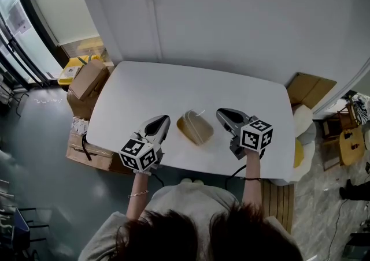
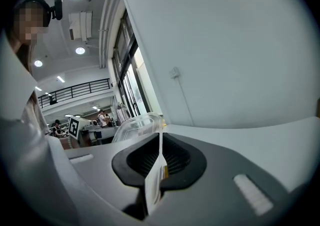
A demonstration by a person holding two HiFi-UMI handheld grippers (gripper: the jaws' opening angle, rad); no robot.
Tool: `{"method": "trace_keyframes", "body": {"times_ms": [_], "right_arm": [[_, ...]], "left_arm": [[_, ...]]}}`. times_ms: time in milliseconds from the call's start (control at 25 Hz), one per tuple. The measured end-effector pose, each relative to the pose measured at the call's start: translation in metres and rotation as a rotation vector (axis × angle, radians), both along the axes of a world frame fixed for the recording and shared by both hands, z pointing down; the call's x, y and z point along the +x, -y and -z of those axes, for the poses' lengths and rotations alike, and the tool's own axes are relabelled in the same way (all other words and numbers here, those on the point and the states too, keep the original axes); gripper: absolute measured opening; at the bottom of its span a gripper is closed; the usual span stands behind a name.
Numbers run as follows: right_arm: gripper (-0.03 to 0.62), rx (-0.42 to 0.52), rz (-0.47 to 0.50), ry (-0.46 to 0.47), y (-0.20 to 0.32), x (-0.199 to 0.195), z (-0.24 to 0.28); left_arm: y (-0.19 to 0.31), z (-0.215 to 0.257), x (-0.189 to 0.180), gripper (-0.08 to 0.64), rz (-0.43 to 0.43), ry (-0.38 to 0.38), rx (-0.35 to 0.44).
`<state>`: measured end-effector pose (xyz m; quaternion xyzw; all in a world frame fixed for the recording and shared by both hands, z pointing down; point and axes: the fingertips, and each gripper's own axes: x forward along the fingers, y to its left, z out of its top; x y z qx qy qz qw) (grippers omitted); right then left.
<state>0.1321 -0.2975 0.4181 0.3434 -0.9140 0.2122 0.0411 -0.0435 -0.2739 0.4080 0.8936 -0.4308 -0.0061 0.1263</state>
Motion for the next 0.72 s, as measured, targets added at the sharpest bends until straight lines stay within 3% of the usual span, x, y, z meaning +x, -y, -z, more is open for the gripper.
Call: {"method": "trace_keyframes", "body": {"times_ms": [720], "right_arm": [[0.031, 0.001, 0.001, 0.006, -0.0022, 0.0005, 0.0003]], "left_arm": [[-0.0031, -0.0038, 0.0017, -0.011, -0.009, 0.000, -0.010]]}}
